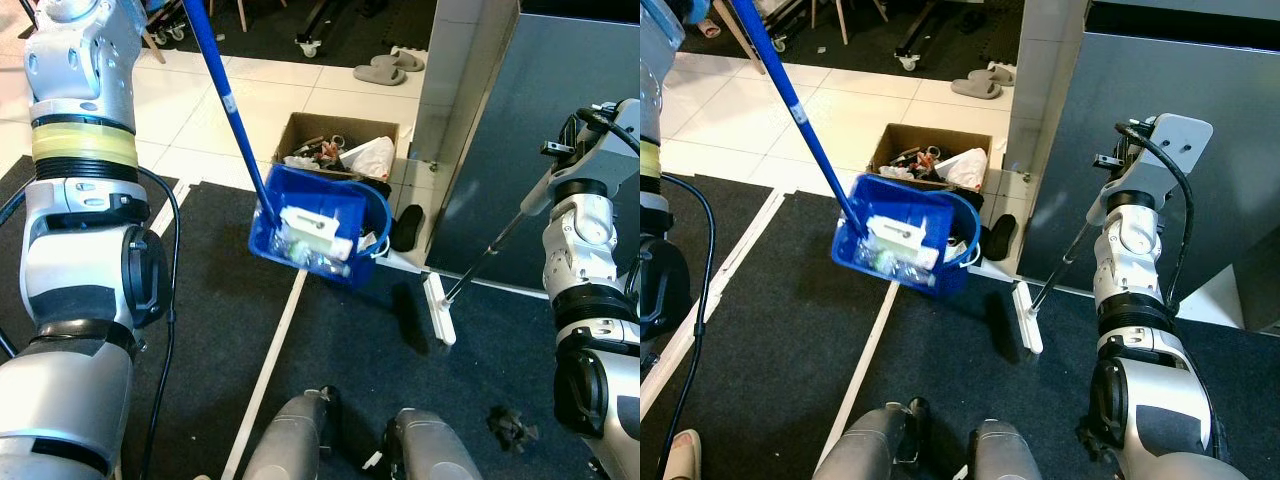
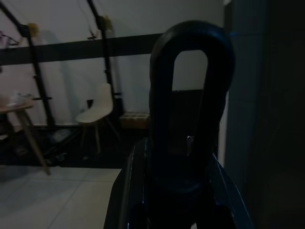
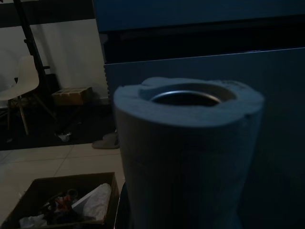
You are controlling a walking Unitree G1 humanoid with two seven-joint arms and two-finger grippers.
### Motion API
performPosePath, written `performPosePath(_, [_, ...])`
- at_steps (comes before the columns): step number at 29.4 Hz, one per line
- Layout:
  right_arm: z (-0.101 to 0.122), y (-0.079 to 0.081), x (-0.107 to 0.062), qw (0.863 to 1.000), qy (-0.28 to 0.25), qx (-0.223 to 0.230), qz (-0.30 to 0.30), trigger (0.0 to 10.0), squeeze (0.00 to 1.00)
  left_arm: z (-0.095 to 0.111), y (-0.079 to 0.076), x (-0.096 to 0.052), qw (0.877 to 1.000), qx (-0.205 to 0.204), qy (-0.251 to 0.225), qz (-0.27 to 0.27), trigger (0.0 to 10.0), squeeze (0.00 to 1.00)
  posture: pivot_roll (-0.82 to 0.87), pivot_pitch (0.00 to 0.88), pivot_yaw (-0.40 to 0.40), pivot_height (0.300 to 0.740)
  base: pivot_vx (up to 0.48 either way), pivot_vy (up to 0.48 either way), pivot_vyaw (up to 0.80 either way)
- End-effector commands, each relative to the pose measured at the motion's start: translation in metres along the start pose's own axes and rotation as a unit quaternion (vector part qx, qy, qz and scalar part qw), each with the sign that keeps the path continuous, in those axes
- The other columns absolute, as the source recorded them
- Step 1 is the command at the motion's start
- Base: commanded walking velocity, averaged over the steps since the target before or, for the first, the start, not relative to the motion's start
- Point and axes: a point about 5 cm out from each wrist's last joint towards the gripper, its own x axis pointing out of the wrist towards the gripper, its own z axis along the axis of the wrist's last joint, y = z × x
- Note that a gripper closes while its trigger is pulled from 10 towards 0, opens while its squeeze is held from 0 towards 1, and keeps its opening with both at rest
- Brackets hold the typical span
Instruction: Sweep floor
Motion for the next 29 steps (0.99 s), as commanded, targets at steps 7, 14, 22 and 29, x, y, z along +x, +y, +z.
performPosePath(7, [0.0096,0.004,0.0033,1.0,-0.026,0.007,0.004,10.0,0.0,0.0109,0.0032,-0.0005,0.999,0.004,-0.035,0.014,10.0,0.0,-0.03,0.0,0.06,0.74,0.0,0.0,0.0])
performPosePath(14, [0.0095,0.0056,0.0036,1.0,-0.025,0.007,0.006,10.0,0.0,0.0083,0.0056,-0.001,0.999,0.018,-0.035,0.025,10.0,0.0,-0.03,0.0,0.056,0.74,0.123,0.0,0.0])
performPosePath(22, [0.0099,0.0044,0.0039,1.0,-0.025,0.005,0.006,10.0,0.0,0.0067,0.0047,-0.0008,0.999,0.014,-0.034,0.024,10.0,0.0,-0.04,0.0,0.054,0.74,0.48,0.0,0.0])
performPosePath(29, [0.0095,0.0043,0.0036,1.0,-0.024,0.006,0.005,10.0,0.0,0.0066,0.0051,-0.0008,0.999,0.015,-0.033,0.023,10.0,0.0,-0.03,0.0,0.057,0.74,0.48,0.0,0.0])
